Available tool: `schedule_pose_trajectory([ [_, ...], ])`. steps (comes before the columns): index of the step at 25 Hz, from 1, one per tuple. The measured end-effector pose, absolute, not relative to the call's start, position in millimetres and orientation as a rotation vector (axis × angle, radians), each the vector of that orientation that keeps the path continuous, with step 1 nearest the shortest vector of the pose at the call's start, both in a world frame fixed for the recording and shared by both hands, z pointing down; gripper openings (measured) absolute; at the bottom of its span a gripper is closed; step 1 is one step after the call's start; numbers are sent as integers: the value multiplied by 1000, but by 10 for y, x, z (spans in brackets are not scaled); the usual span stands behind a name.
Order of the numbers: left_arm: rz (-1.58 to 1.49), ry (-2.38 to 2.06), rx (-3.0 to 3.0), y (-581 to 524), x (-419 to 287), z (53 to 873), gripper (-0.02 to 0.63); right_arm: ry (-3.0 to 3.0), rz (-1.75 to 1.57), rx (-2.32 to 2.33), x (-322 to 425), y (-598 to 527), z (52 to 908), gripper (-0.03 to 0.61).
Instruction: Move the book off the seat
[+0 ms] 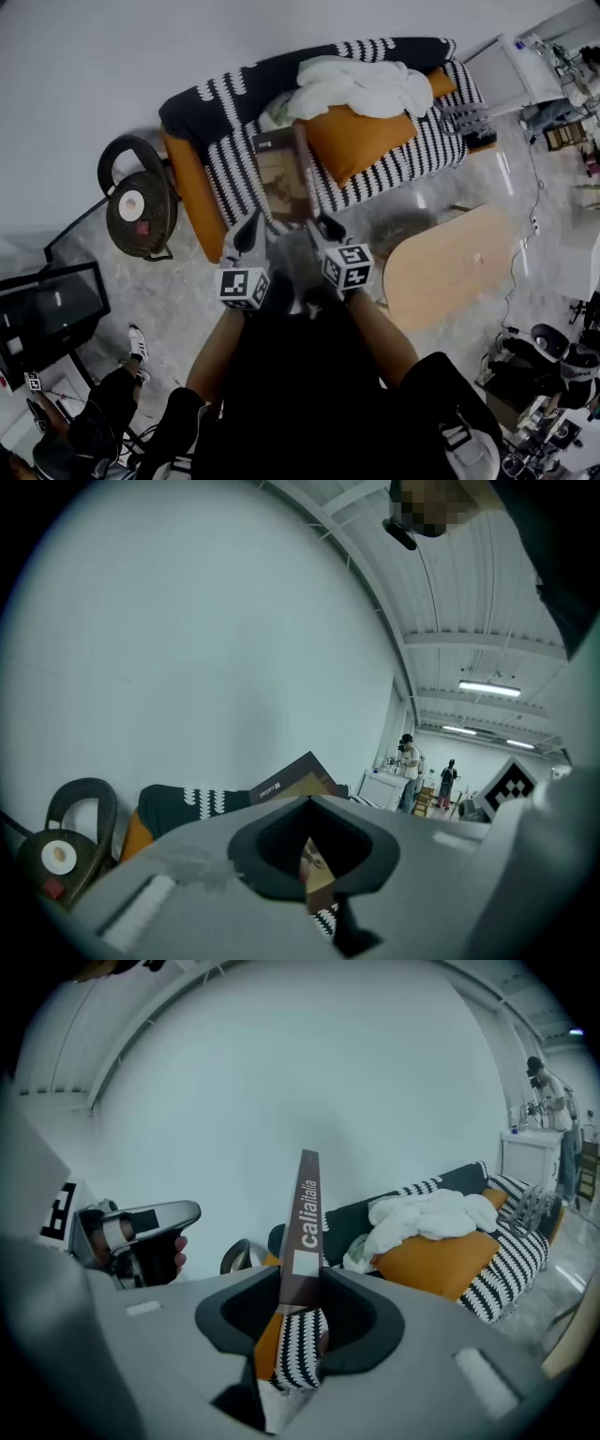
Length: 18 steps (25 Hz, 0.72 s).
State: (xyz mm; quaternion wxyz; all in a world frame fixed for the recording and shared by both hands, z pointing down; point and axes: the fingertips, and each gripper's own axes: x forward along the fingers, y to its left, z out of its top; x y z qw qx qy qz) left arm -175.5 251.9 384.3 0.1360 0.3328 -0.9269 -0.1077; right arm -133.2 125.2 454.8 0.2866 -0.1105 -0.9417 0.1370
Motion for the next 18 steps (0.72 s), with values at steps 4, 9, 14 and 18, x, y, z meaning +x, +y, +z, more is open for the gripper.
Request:
schedule_pose_trajectory([
  [4,-279,-2667,1061,2152,-1556,3740,6,-2546,399,-248,-1094,965,4443,147],
  [9,-251,-2627,1176,1678,-1291,3621,6,-2584,439,-161,-784,554,4318,149],
  [14,-241,-2574,1288,1121,-974,3563,6,-2623,476,-48,-373,58,4222,147],
  [18,-224,-2525,1402,612,-705,3489,6,-2641,517,58,29,-384,4150,147],
])
